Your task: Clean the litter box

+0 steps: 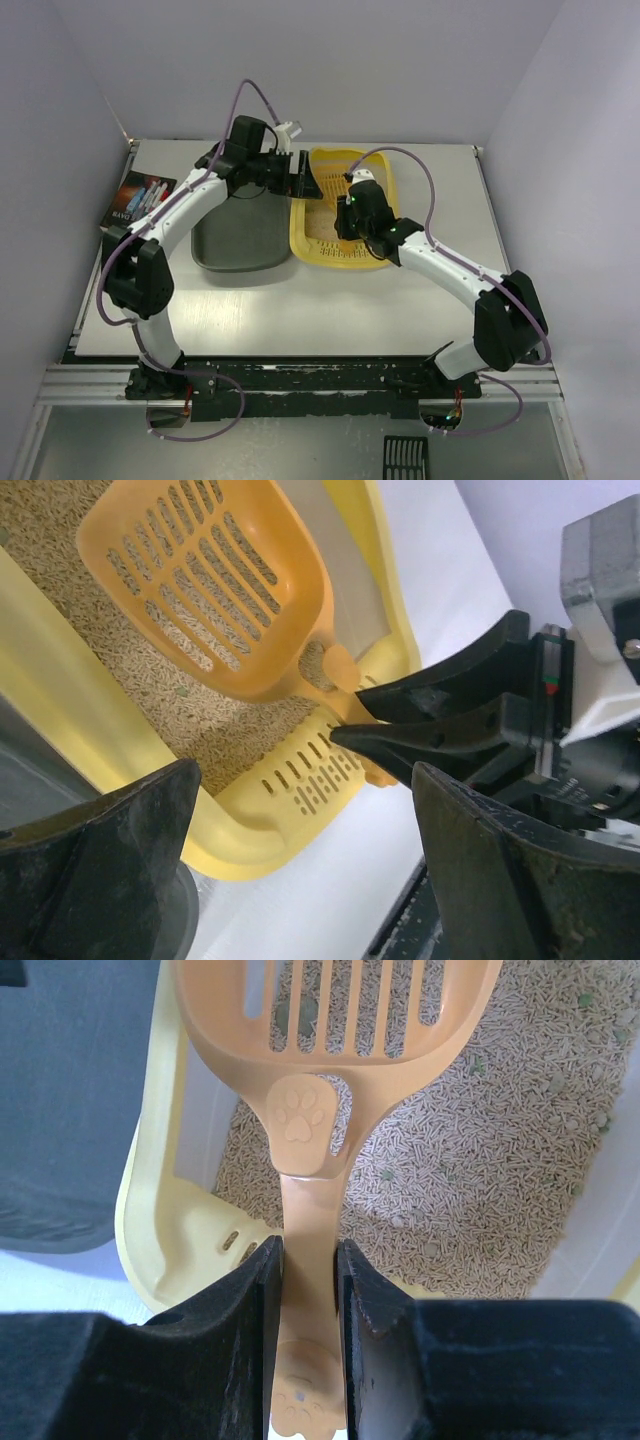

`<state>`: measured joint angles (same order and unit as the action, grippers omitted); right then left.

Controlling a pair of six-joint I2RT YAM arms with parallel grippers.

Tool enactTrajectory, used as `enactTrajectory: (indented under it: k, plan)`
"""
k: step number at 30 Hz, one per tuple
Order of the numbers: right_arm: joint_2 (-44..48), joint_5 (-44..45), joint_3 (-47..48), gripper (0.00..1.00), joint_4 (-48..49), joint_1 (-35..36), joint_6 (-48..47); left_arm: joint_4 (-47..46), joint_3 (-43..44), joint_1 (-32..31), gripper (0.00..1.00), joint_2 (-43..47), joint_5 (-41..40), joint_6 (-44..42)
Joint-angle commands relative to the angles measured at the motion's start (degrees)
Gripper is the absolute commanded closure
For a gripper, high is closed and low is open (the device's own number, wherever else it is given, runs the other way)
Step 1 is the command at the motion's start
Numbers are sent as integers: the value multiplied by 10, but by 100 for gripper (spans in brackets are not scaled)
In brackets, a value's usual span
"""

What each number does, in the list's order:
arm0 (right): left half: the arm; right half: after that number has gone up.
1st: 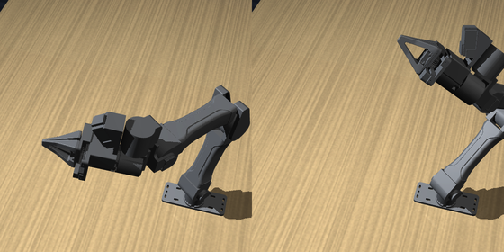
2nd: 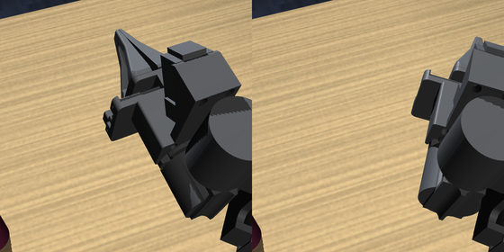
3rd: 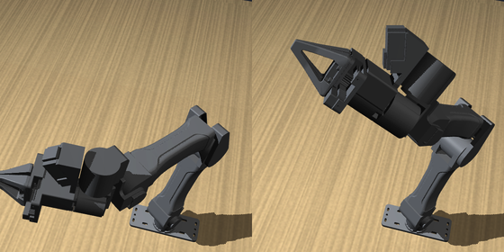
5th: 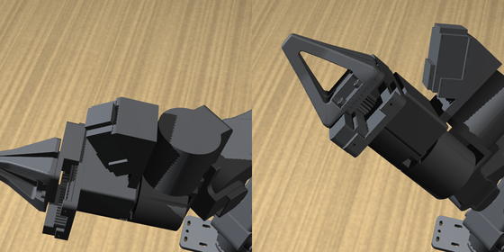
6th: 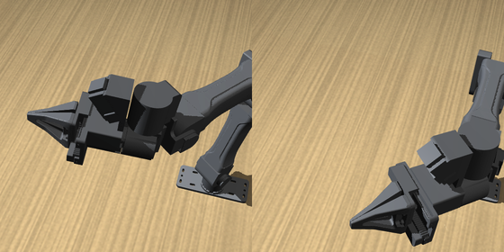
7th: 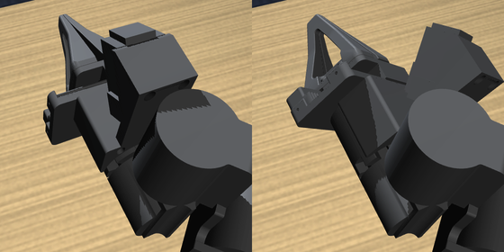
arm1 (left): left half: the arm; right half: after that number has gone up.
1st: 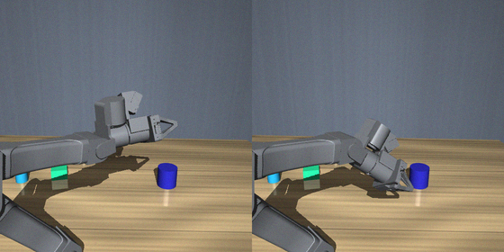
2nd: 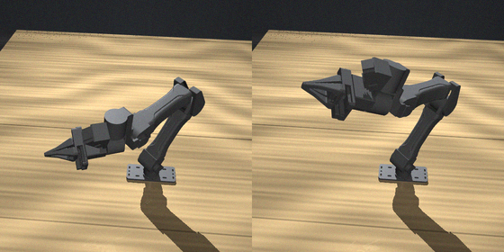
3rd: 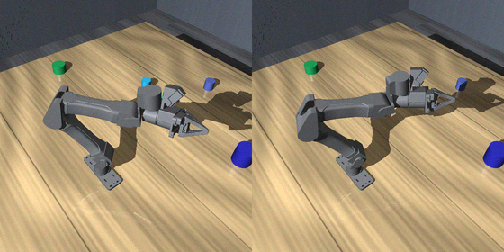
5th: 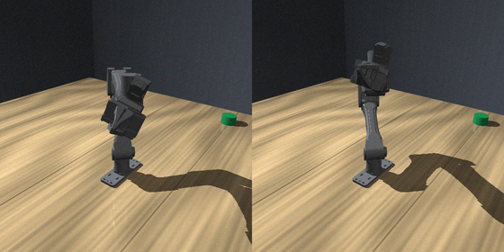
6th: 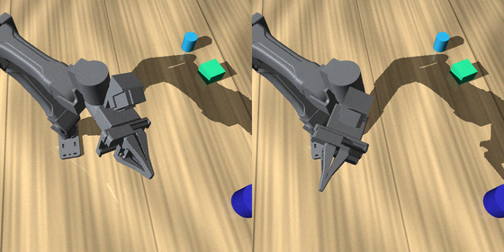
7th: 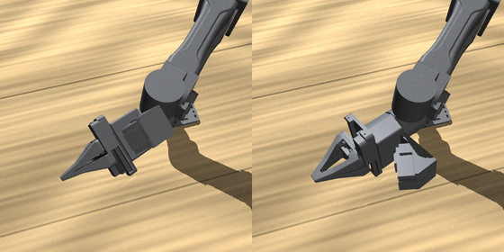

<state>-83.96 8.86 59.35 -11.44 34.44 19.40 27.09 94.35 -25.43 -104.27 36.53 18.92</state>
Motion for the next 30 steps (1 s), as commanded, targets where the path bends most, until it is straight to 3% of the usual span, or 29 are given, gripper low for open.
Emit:
enactTrajectory:
  k: [1,16,30]
  plan:
    - [26,-23,-12,100,22,-4,-16,-35,29,-15,1,-4,-74,-43]
    - [75,-70,-43,100,28,-3,-13,-82,43,-18,1,-54,-91,-49]
    - [80,-97,-48,100,31,-3,-17,-110,66,-18,1,-101,-25,-16]
